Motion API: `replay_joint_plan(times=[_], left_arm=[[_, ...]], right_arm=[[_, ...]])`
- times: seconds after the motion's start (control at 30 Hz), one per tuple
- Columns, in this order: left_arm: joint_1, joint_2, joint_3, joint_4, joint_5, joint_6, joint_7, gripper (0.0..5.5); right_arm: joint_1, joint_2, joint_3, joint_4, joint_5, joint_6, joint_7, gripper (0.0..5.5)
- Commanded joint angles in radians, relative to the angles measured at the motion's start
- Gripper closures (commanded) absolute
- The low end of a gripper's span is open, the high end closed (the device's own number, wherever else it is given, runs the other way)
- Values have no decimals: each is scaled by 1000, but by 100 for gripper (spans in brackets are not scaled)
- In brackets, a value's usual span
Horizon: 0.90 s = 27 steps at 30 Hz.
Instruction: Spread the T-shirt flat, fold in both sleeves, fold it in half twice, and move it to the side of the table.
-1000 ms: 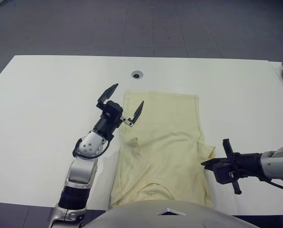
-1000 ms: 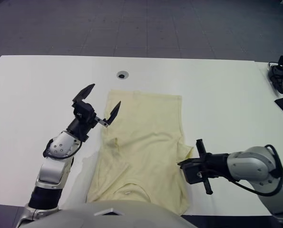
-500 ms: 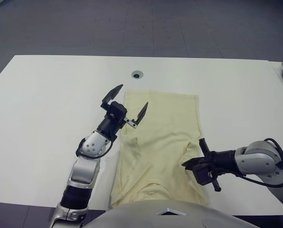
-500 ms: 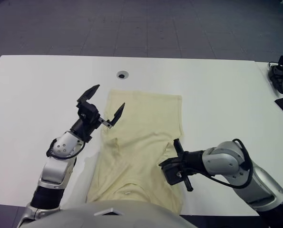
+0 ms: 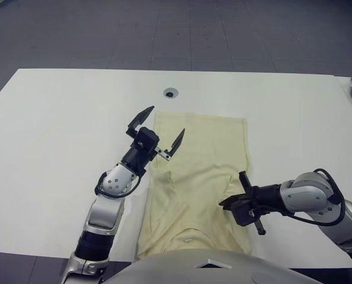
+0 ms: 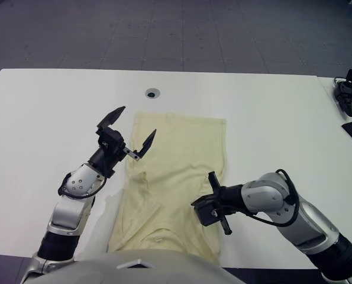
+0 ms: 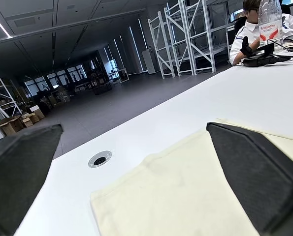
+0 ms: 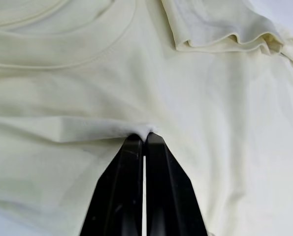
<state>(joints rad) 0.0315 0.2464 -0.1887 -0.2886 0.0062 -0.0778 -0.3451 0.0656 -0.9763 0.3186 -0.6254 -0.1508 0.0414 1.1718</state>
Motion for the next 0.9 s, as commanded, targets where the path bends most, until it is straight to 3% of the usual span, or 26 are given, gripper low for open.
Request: replay_joint_plan(times=[0.03, 0.43, 0.9], left_arm=[[0, 6, -4, -1, 5, 11, -9, 10], [-5, 10, -6, 7, 9, 11, -20, 10], [-5, 12, -4, 18, 10, 5, -25, 10]], right_arm=[[-21, 14, 18, 0, 1, 10, -2, 548], [-57, 54, 43, 14, -25, 31, -32, 548], [-36, 32, 13, 10, -5, 70, -42, 326]])
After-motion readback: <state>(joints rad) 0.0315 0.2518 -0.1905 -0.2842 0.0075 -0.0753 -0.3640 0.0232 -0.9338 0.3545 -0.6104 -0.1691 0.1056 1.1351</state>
